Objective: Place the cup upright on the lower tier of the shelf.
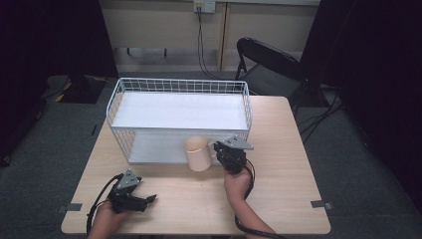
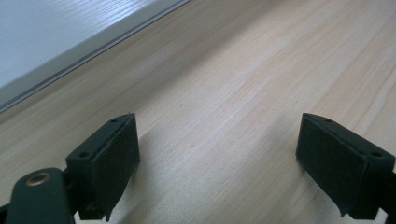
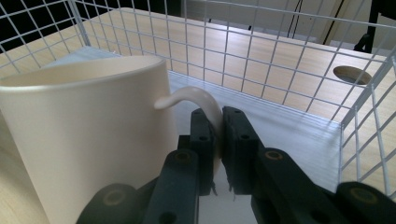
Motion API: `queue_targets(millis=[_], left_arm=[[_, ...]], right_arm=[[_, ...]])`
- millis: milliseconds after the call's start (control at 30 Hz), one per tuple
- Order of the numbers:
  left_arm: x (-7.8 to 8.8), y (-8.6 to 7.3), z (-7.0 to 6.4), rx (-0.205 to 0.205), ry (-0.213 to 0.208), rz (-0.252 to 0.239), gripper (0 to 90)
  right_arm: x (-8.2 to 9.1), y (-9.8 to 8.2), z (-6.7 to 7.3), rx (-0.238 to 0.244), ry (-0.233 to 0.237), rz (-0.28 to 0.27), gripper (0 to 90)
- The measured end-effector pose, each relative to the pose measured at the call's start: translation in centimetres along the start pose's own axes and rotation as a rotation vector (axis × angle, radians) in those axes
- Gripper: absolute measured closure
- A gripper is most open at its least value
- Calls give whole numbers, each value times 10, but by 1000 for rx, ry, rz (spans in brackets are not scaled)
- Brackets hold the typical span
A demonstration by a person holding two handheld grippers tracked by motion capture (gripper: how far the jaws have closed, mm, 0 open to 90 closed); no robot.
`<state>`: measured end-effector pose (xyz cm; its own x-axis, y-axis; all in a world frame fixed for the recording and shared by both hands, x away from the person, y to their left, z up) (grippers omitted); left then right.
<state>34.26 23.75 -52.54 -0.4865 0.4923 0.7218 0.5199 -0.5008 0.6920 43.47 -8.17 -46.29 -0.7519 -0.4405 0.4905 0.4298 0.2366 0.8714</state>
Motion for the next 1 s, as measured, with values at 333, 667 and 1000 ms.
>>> queue_targets(millis=[333,667,1000], left_arm=[[0,0,0,-1,0,0,130],[0,0,0,0,0,0,129],[0,0,0,0,0,0,130]], right_arm=[[4,-4,1,10,16,12,832],[3,-4,1,-10,0,7,836],[1,-1,0,-33,-4,12,837]])
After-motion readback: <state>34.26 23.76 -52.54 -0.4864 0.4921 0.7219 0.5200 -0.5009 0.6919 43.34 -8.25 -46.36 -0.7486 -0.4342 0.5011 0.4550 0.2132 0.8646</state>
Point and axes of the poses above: each handheld gripper's, and its own axes: x roughly backward along the jaws, y roughly out of its top, z roughly to its left, the point moved 3 cm from there along -x, roughly forward along the jaws, and after that the axes turned 4 degrees about z, right-handed, at the moved point
